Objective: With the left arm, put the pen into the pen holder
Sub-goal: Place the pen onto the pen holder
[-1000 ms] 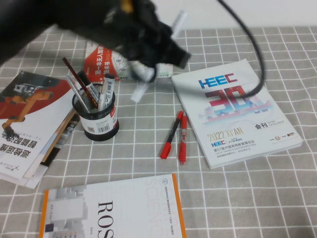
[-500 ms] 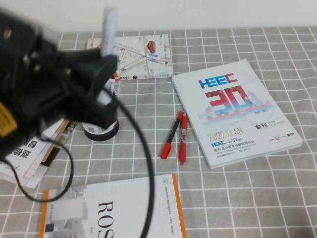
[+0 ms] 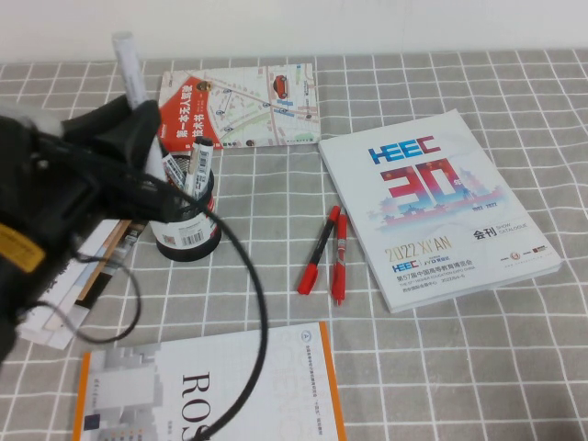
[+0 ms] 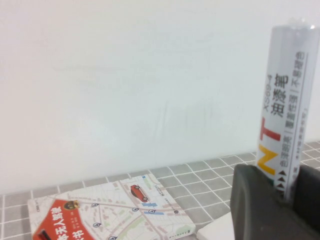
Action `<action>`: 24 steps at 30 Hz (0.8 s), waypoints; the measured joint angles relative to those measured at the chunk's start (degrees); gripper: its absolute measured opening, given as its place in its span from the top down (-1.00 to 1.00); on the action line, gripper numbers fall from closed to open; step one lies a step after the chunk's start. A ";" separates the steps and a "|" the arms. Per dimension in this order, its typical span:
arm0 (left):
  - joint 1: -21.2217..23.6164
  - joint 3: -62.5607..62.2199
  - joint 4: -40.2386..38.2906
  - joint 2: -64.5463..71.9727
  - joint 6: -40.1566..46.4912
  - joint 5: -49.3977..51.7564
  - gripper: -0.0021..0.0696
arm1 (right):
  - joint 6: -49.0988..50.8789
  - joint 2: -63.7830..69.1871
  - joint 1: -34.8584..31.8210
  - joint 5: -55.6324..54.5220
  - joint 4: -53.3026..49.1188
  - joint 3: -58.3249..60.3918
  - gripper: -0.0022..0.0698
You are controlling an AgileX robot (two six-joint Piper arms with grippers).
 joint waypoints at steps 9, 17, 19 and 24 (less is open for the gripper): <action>0.12 0.09 -2.66 14.08 2.25 -14.55 0.64 | 0.00 0.00 0.00 0.00 0.00 0.00 0.98; 0.12 0.09 -10.51 22.80 6.35 -27.69 0.64 | 0.00 0.00 0.00 0.00 0.00 0.00 0.98; 0.21 0.09 -11.69 24.17 6.68 -29.21 0.64 | 0.00 0.00 0.00 0.00 0.00 0.00 0.98; 0.46 0.09 -15.11 25.91 7.20 -29.63 0.64 | 0.00 0.00 0.00 0.00 0.10 0.00 0.98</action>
